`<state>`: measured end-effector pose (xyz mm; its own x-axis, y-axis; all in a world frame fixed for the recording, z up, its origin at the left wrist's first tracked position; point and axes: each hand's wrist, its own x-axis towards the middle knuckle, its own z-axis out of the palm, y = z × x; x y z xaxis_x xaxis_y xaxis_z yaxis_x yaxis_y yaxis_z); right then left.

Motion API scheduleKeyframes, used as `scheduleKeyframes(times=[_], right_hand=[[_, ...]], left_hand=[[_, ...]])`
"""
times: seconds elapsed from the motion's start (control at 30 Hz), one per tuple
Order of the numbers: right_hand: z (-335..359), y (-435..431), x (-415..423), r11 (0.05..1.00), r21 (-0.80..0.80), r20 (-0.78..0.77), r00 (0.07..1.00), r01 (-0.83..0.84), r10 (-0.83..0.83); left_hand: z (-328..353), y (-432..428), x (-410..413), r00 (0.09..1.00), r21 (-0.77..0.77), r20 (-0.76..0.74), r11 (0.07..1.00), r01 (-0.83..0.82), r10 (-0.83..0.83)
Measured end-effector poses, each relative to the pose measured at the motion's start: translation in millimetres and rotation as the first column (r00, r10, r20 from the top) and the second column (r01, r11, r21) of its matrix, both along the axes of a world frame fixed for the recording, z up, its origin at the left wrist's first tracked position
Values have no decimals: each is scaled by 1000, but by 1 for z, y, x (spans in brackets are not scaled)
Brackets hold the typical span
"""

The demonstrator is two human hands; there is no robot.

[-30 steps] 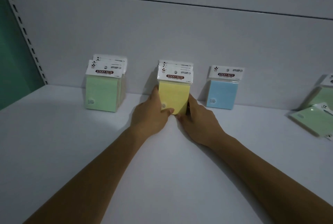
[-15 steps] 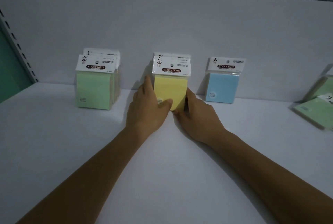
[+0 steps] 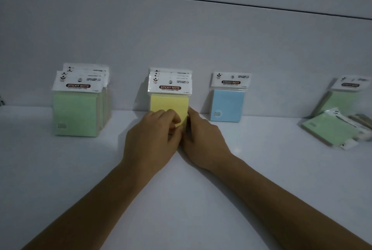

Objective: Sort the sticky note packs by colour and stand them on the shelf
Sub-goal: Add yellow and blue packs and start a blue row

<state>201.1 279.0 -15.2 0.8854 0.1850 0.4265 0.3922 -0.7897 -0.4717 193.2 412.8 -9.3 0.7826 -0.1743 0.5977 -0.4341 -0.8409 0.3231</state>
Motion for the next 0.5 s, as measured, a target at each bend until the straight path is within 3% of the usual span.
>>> scheduleKeyframes(times=[0.2,0.4,0.5], right_hand=[[7,0,-3,998,43,-85,995,47,-43],[16,-18,-29,982,186,-204,979,27,11],[21,-61,-54,992,117,-152,987,-42,59]], left_hand=[[4,-2,-2,1000,23,-15,1000,-16,17],[8,-14,-13,996,230,28,969,-92,87],[19,-48,-24,996,155,30,984,-91,87]])
